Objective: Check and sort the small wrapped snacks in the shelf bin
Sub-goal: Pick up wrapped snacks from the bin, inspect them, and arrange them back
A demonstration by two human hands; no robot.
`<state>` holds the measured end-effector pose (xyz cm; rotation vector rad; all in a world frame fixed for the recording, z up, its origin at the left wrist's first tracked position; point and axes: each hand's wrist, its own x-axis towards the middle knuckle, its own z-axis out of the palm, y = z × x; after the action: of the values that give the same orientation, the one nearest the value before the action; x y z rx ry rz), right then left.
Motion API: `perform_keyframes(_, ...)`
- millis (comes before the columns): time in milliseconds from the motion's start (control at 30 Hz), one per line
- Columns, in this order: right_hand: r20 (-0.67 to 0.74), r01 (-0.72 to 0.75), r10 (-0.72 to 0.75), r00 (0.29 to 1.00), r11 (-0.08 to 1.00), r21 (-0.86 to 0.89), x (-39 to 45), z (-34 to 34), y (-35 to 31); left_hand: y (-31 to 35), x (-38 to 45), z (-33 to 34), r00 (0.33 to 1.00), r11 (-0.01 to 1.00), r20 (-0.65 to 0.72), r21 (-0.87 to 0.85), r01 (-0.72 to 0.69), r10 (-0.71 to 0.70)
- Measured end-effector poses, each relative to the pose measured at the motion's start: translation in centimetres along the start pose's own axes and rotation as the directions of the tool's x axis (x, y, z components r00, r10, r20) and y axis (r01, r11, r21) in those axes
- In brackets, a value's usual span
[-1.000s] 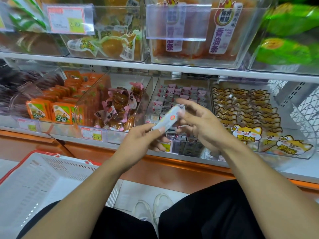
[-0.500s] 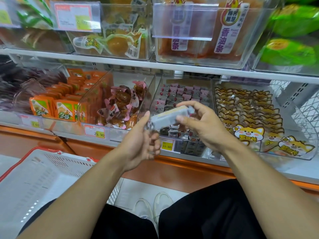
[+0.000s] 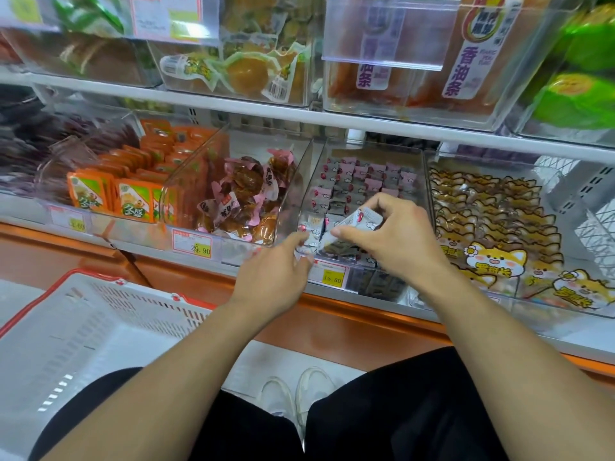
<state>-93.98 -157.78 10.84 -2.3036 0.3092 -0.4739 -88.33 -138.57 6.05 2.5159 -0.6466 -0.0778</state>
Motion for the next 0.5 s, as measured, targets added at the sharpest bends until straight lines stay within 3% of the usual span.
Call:
perform_keyframes(233, 0.015, 0.057, -0.055, 0.998, 0.977, -0.204, 0.4, 1.1, -1.7, 0.3, 1.3, -0.1, 0.99, 1.0, -0.14, 0.019, -0.012, 0.014)
perform_keyframes(333, 0.184, 0.049, 0.007, 0.983, 0.954, -0.297, 0.4, 1.8, -1.7, 0.2, 1.6, 0.2, 0.977, 0.998, -0.206, 0.047, -0.052, 0.061)
perform_keyframes(433, 0.414, 0.14, 0.025, 0.91, 0.92, -0.365, 0.5, 2.6, -1.0, 0.3, 1.4, 0.1, 0.958, 0.995, -0.27, 0.04, -0.092, 0.099)
perform_keyframes(500, 0.43, 0.184, -0.004, 0.903, 0.907, -0.378, 0.6, 2.3, -0.7, 0.8, 1.1, -0.1, 0.92, 0.978, -0.345, -0.024, -0.205, 0.185)
